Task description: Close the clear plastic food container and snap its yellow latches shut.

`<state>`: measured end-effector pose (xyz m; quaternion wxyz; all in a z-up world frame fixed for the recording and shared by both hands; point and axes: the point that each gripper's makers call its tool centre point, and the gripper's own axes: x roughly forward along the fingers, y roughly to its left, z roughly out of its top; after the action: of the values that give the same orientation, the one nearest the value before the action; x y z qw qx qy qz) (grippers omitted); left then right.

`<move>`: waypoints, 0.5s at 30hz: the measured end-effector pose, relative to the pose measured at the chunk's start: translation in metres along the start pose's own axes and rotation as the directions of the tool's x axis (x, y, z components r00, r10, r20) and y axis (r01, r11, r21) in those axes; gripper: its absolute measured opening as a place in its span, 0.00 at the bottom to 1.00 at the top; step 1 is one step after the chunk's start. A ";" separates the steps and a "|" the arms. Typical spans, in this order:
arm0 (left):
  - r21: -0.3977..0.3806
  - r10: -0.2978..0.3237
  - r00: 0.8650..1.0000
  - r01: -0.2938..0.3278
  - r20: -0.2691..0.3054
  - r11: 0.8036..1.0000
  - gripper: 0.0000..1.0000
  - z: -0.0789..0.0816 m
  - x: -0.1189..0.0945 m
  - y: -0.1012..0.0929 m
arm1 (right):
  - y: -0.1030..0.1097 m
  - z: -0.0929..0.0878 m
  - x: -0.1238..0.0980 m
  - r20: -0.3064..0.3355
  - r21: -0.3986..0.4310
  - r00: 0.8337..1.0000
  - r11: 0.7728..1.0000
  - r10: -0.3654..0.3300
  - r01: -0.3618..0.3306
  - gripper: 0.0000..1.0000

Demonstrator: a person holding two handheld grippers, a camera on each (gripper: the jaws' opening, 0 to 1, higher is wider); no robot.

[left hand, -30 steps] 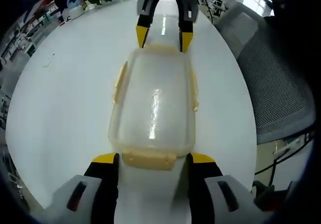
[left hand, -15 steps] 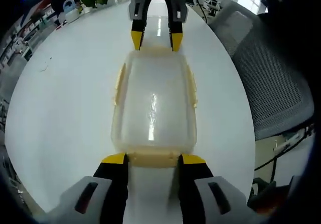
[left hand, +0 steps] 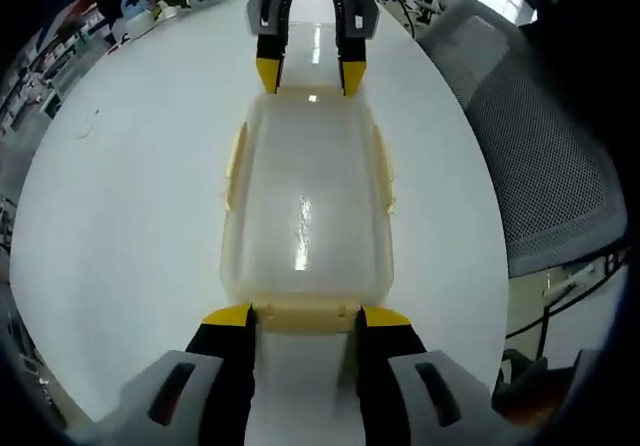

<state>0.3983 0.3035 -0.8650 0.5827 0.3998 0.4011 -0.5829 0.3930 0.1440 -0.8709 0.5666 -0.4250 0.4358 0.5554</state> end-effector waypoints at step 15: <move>0.018 -0.008 0.997 0.009 -0.071 1.000 0.39 0.000 0.001 0.001 | -0.002 -0.001 -0.001 -0.023 -0.016 1.000 1.000 0.010 -0.011 0.40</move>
<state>0.3995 0.3031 -0.8657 0.5619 0.4241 0.4178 -0.5743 0.3945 0.1428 -0.8706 0.5550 -0.4336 0.4400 0.5570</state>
